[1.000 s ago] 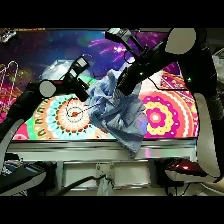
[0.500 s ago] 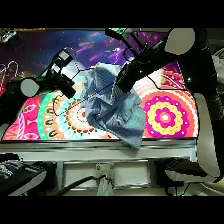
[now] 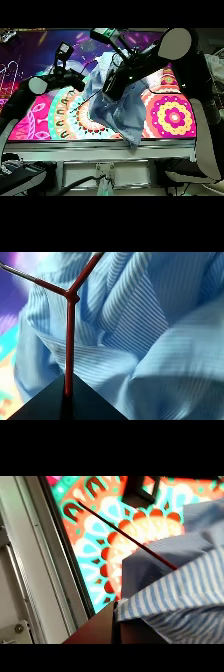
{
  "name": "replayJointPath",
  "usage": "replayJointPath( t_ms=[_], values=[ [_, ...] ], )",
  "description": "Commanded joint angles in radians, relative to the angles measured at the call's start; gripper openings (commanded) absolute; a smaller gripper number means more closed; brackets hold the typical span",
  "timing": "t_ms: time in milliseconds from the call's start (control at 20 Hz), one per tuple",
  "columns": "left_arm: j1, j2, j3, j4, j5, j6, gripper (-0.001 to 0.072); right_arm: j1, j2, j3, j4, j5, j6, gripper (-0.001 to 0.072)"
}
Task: Fold the clothes and pants, and hang the long-sleeved shirts on hangers.
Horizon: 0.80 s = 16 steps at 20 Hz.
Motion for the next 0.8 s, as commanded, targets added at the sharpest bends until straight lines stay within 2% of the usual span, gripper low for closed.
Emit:
replayJointPath(
  t_ms=[0,150,250,400,450,600,750],
  values=[
    [-0.048,-0.045,0.001,-0.246,0.183,0.174,0.0008,0.027,0.001,0.0,0.002,-0.092,-0.005,0.002],
    [-0.048,-0.026,0.0,-0.125,0.156,0.174,0.0008,0.002,0.001,0.0,-0.122,-0.148,0.028,0.0021],
    [-0.033,-0.006,0.0,-0.026,0.103,0.174,0.0008,-0.033,0.0,0.0,-0.136,-0.158,0.04,0.0022],
    [-0.031,-0.003,0.0,-0.098,0.057,0.182,0.0008,-0.056,0.0,0.0,-0.103,-0.201,0.055,0.0022],
    [-0.035,-0.008,0.0,-0.167,0.05,0.24,0.0008,-0.051,0.0,0.0,-0.081,-0.206,0.055,0.0022],
    [-0.045,-0.028,0.001,-0.554,0.049,0.557,0.0008,-0.04,-0.001,0.0,-0.057,-0.206,0.06,0.0021],
    [-0.036,-0.037,0.001,-0.864,0.014,0.786,0.0008,-0.047,-0.001,0.0,-0.094,-0.193,0.082,0.0022]
  ],
)
